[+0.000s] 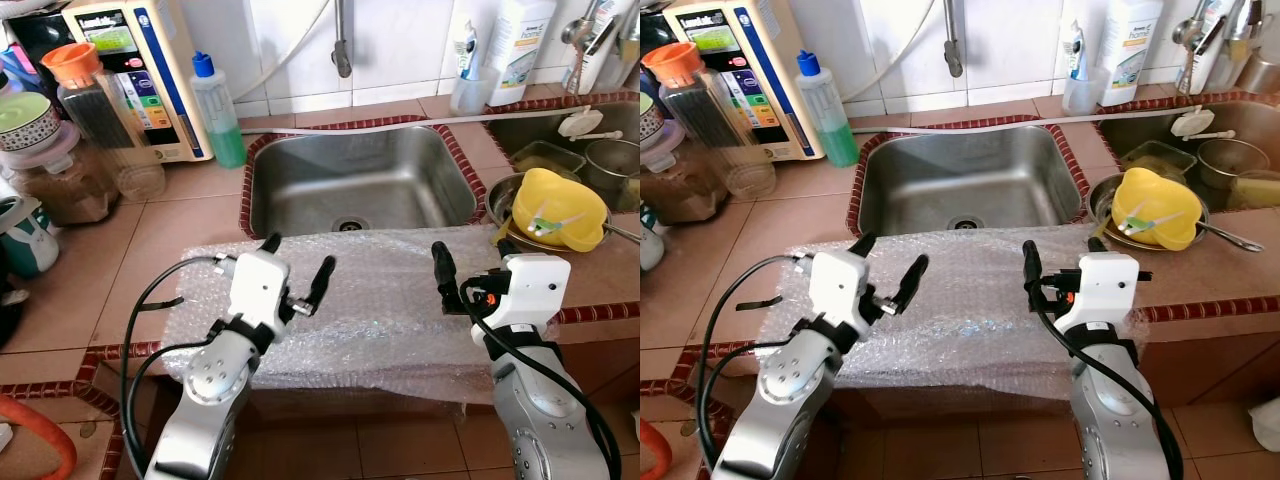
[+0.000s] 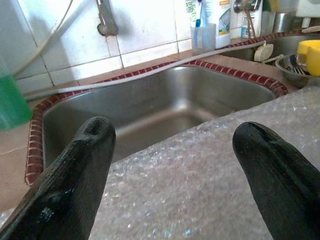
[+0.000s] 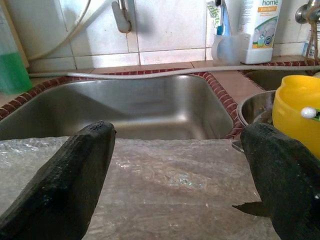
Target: Kitchen organization
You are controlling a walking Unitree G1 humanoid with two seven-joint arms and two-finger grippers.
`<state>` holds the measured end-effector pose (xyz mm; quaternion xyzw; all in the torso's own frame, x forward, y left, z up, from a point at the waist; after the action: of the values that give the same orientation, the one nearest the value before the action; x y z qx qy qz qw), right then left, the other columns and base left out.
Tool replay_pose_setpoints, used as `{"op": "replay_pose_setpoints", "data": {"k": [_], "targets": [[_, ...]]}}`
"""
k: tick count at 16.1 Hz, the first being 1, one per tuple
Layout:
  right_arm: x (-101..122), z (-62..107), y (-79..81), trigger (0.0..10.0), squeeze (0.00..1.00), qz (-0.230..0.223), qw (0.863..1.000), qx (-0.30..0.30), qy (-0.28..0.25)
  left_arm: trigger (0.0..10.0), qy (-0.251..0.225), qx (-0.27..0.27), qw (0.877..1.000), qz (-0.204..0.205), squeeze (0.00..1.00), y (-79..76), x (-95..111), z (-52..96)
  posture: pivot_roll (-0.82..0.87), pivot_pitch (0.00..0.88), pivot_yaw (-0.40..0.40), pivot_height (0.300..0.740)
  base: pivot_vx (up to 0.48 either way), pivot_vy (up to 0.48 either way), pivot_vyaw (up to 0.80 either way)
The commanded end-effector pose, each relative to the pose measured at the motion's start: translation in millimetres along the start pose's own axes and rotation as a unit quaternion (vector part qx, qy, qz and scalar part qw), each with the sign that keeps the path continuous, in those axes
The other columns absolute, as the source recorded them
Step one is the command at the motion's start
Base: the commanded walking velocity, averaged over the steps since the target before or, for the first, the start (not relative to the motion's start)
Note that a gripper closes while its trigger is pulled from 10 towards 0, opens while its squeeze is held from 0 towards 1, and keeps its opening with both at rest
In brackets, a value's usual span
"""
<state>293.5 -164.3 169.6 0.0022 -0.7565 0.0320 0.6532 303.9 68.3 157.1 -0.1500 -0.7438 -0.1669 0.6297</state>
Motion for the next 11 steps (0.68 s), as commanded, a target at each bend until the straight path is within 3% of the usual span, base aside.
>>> {"op": "replay_pose_setpoints", "data": {"k": [1,9,11], "targets": [[4.0,-1.7,1.0,10.0,1.00,0.000,1.000,0.001,-0.006,10.0,0.004,0.001,1.000,0.003,0.00,1.8,-2.6,-0.7,-0.25,0.115,0.128,0.740,0.000,0.000,0.00],[8.0,-4.4,7.3,10.0,1.00,0.023,1.000,0.012,-0.013,10.0,0.002,-0.011,1.000,0.004,0.00,0.6,-3.4,-3.2,-0.25,0.116,0.125,0.740,0.000,0.000,0.00],[7.2,-5.1,8.0,10.0,1.00,0.025,0.999,0.016,-0.011,10.0,0.002,-0.009,1.000,0.005,0.00,1.3,-3.8,-3.3,-0.25,0.115,0.123,0.740,0.000,0.000,-0.79]]}}
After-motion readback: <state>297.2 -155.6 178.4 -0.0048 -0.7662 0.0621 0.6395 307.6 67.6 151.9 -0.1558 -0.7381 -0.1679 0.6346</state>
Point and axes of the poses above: a point about 5 cm out from each wrist's last joint towards the gripper, its own z axis pointing back from the gripper into the wrist, its own x axis along the axis of the wrist's last joint, y = z × x, the point moved 4 cm from there along -z, pointing out of the wrist towards the gripper, and after that the axes turned 2 degrees about z, right-handed, at the moved point
